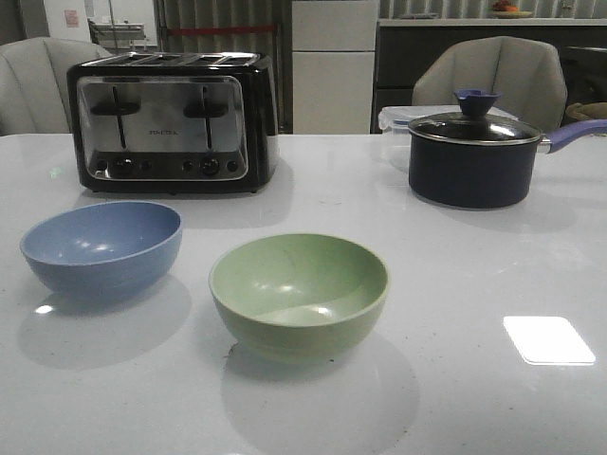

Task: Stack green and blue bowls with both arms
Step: 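Release the green bowl and raise the right gripper away, then lower the left gripper and grasp the rim of the light blue bowl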

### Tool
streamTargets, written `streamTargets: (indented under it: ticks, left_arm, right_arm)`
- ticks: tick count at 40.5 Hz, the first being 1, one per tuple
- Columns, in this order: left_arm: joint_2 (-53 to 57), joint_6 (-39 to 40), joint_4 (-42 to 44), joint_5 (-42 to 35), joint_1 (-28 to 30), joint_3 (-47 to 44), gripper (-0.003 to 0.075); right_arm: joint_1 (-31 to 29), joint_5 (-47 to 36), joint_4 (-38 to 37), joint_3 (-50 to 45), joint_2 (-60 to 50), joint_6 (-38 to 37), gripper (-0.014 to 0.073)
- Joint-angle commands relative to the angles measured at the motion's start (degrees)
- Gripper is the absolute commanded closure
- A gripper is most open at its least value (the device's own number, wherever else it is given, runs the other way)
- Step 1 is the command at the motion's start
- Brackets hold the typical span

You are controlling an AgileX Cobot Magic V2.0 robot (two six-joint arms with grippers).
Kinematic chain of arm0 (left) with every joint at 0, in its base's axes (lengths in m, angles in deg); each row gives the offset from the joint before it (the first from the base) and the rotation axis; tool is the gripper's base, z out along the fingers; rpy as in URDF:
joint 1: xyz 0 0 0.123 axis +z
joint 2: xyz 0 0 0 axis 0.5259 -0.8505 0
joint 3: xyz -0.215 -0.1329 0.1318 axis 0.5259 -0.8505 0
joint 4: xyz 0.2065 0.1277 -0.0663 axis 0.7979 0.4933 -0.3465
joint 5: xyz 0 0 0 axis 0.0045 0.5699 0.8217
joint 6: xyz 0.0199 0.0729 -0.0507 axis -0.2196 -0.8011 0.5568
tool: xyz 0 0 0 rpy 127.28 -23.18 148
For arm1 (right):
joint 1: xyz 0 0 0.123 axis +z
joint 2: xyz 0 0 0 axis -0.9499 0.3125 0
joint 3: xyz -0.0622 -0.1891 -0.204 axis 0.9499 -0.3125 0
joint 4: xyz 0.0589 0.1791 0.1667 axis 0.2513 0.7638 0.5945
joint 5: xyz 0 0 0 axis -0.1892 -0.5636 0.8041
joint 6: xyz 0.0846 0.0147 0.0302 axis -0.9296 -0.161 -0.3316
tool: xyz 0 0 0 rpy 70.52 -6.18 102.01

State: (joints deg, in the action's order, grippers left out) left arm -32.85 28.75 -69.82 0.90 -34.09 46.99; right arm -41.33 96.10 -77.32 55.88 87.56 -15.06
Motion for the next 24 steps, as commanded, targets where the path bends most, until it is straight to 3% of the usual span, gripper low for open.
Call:
streamTargets:
  ticks: [1,15,24]
  left_arm:
    - [-5.3,-0.6,-1.4,-4.2,0.0,4.4,0.0190]
    - [-26.2,-0.9,-0.6,-7.0,-5.5,15.7,0.0190]
    - [-38.6,-0.9,-0.4,-7.3,-6.0,23.2,0.0190]
  right_arm:
    - [-0.1,-3.5,-0.1,1.4,0.0,0.7,0.0168]
    - [-0.1,-3.5,-0.1,1.4,0.0,0.7,0.0168]
    - [-0.1,-3.5,-0.1,1.4,0.0,0.7,0.0168]
